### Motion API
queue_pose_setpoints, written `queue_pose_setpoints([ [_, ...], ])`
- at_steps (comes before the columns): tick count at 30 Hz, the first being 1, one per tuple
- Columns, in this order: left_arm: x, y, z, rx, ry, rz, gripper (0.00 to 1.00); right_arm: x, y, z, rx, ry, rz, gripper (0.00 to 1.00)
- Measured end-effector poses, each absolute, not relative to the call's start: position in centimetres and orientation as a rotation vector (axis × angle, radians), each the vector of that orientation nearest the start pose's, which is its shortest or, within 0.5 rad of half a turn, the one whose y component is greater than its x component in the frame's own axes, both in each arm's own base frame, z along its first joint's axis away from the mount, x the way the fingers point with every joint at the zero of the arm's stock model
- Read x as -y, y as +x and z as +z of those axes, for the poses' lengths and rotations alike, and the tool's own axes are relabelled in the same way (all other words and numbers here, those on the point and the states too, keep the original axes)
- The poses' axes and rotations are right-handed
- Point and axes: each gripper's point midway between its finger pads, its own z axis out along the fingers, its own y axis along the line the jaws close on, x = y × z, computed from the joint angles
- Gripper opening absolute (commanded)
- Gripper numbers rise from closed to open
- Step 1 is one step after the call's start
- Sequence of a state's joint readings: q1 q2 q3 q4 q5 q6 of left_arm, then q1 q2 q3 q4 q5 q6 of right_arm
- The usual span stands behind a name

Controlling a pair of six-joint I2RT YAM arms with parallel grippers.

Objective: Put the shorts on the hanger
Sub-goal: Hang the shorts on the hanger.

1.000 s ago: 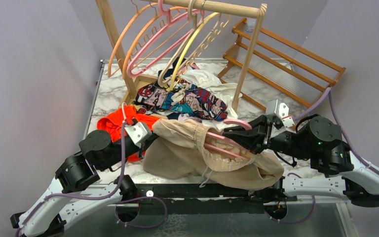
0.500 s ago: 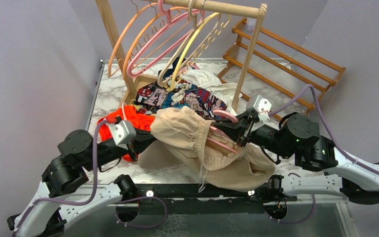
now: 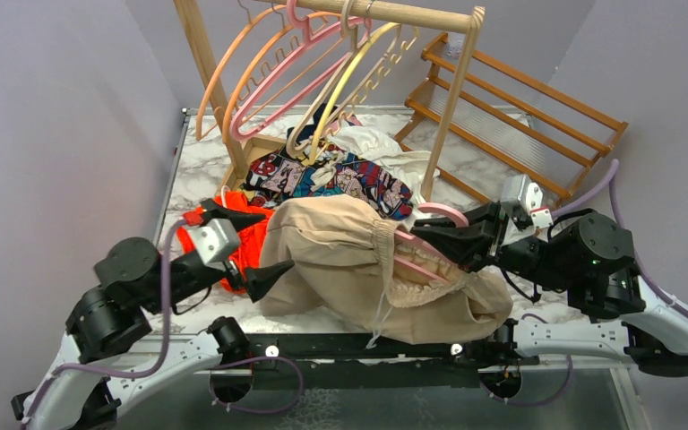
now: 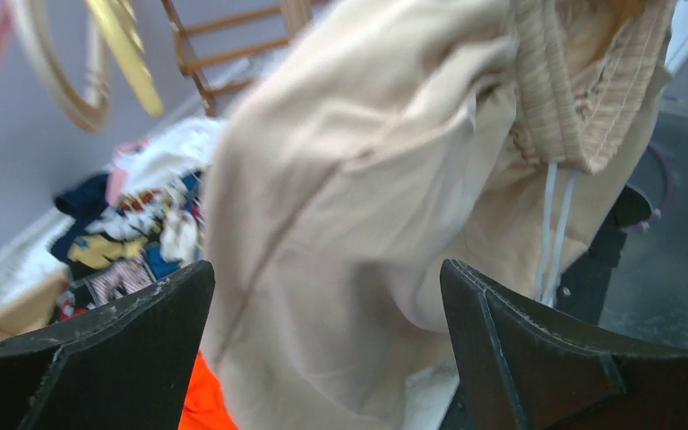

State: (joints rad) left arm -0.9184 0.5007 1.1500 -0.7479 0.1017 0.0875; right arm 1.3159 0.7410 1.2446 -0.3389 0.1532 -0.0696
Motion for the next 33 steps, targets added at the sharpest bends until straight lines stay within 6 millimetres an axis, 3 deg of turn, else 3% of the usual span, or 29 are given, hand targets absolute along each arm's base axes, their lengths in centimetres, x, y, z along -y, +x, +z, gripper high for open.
queue_pose_setpoints([
  [7,13.8,9.7,44.8,-1.261,0.855,-0.652,0.82,-25.2,8.5,45.4,-1.242,-0.913,0.949,0.01],
  [11,15.4,9.9,46.6,-1.220,0.906,-0.670,0.81,-26.2,7.9,44.1,-1.280,-0.982,0.963,0.01],
  [14,18.4,10.1,45.6,-1.242,1.006,-0.733,0.86,-26.9,7.8,43.2,-1.303,-1.017,0.966,0.01],
  [19,23.9,9.9,42.0,-1.301,1.192,-0.906,0.92,-27.9,7.4,42.1,-1.326,-1.065,0.983,0.01],
  [24,26.2,9.0,39.7,-1.327,1.288,-1.037,0.92,-28.4,6.9,41.6,-1.328,-1.091,1.009,0.01],
  [26,26.5,8.5,39.7,-1.302,1.306,-1.069,0.86,-28.7,6.8,41.4,-1.330,-1.100,1.016,0.01],
  [30,26.8,8.0,39.4,-1.277,1.327,-1.100,0.62,-29.0,6.6,41.2,-1.330,-1.112,1.025,0.01],
  [33,27.0,8.0,38.3,-1.292,1.342,-1.108,0.58,-29.1,6.6,41.2,-1.329,-1.113,1.026,0.01],
])
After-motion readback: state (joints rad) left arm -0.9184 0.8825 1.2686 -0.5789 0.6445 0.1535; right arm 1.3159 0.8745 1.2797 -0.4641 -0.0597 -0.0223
